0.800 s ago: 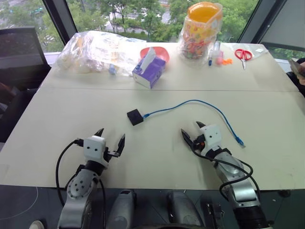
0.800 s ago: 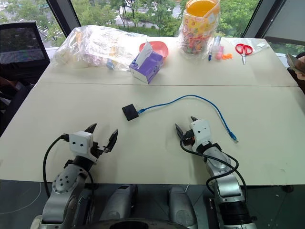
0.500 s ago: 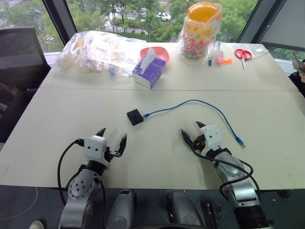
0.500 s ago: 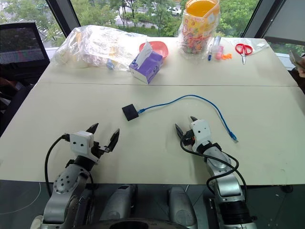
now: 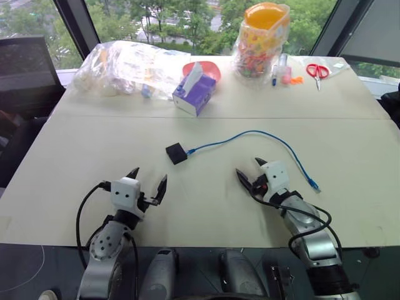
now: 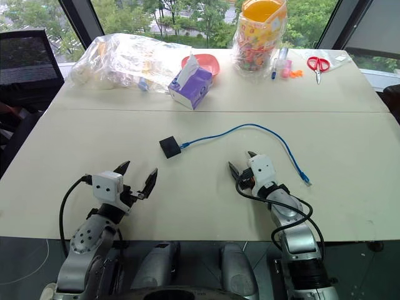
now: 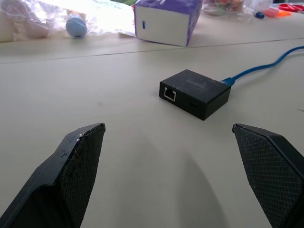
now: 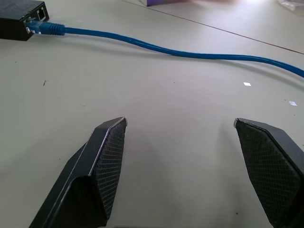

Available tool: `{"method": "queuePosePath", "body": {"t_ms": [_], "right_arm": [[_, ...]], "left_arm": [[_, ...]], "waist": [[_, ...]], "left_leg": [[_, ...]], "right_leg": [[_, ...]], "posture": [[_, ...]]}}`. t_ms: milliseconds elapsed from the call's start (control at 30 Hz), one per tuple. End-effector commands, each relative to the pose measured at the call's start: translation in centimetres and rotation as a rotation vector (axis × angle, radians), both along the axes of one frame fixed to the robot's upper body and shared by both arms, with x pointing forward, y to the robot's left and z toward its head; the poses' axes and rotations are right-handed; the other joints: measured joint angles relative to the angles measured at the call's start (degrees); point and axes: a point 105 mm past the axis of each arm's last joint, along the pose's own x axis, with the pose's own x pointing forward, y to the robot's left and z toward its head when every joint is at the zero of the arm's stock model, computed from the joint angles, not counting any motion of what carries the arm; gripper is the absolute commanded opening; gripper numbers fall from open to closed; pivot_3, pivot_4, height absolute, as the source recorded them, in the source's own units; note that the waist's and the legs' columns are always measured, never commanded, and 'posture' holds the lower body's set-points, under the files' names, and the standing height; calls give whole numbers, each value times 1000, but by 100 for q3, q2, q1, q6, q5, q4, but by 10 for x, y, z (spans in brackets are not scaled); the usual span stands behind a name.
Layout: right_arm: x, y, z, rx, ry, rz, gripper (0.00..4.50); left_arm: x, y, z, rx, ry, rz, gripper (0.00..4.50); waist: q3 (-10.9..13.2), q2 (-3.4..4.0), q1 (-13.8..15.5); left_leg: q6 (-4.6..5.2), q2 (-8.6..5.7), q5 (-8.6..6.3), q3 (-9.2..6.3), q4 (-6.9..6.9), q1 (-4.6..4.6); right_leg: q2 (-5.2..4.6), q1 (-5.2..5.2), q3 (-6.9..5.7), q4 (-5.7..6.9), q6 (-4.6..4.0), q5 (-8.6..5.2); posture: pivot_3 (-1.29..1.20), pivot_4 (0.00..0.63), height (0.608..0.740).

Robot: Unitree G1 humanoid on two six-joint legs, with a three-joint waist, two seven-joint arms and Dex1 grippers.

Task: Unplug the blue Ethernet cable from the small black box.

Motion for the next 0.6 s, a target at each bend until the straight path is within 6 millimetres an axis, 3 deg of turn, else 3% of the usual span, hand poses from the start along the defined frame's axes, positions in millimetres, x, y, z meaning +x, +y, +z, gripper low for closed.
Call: {"method": "queuePosePath", "body": {"t_ms": [33,233,333,433,467,600], "right_arm": [[0,4,5,-3,-6,40,3746],[0,13,13,9,-9,96,3746],[8,19,25,25,-5,145,3746],[16,32,51,51,2,304,3746],[15,40,69,31,18,433,3746],[12,55,113,-135,77,751,3746]], "left_arm": [[1,-2,10,-7,-40,-10,4480],[3,2,14,-9,-48,-7,4480],[4,3,14,-10,-35,-39,4480],[8,6,13,-10,-25,-56,4480],[10,6,14,-12,-23,-67,4480],[17,4,18,19,-43,-117,4480]], "waist": [[0,0,2],[0,0,-4],[2,4,-17],[7,11,-19],[7,11,-15],[14,23,-2]], "left_leg": [[0,0,0,0,0,0],[0,0,0,0,-4,-1],[0,0,0,0,-3,-1],[1,0,1,3,0,0],[1,0,1,3,0,0],[3,-1,2,3,0,-3]], "right_leg": [[0,0,0,0,0,0],[1,-3,0,0,1,0],[2,-4,0,1,1,0],[2,-5,3,3,-3,3],[2,-4,3,3,-3,4],[2,-5,1,1,-1,3]], "posture": [[0,150,740],[0,150,740],[0,150,740],[0,150,740],[0,150,740],[0,150,740]]}}
